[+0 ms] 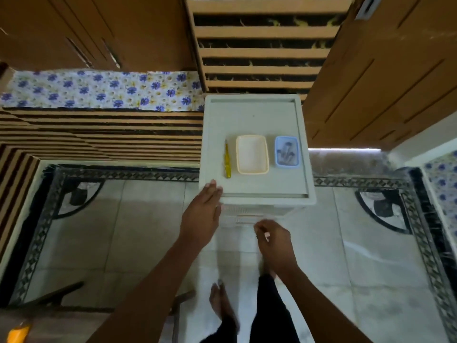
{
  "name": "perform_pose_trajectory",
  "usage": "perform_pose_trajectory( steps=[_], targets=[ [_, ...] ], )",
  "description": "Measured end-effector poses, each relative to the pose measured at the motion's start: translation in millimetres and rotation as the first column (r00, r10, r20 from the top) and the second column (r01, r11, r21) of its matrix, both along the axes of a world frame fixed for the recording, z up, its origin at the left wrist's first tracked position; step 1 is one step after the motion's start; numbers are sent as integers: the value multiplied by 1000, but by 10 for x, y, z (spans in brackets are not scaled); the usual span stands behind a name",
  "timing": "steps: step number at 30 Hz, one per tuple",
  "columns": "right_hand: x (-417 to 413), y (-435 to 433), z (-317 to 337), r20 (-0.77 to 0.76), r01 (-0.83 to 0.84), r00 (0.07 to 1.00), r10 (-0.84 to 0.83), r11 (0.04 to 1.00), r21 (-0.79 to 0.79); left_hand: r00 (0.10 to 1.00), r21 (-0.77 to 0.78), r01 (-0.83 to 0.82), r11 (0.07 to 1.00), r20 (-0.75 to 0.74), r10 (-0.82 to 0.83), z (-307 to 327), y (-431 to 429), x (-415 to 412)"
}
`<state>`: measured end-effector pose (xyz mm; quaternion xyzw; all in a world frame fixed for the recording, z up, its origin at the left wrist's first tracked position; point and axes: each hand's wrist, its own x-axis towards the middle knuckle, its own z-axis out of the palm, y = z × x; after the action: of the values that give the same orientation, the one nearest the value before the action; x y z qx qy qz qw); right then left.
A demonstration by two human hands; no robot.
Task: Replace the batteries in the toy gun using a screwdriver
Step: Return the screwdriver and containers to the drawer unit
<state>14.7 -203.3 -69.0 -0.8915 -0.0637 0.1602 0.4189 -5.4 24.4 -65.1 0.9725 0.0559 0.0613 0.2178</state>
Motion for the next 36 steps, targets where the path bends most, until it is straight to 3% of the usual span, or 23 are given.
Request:
perform_pose_trajectory(
  steps=[3,7,14,18,25,30,36],
  targets=[
    [-125,118,-384,15,-67,998,67,997,-41,990,78,-4,997,141,-7,-143,15,11],
    [-148,247,-794,-97,-209,976,193,960,-186,975,87,-39,995,222,19,-290,-30,-110],
    [188,466,-1288,-202,-456,889,410,762,-460,944,117,-73,990,327,31,-480,-39,-121],
    [239,485,-1516,-234,-497,861,452,646,-580,939,110,-71,991,342,29,-503,-14,-112],
    [-120,443,-1366,-51,-329,929,366,760,-561,920,95,-80,992,389,37,-502,2,-99],
    [-721,40,-1180,-14,-371,896,444,730,-574,931,53,-61,997,362,38,-455,-3,-92],
    [-1122,-184,-652,295,-243,840,455,802,-546,956,-13,-68,998,284,69,-325,-14,-108]
  ],
)
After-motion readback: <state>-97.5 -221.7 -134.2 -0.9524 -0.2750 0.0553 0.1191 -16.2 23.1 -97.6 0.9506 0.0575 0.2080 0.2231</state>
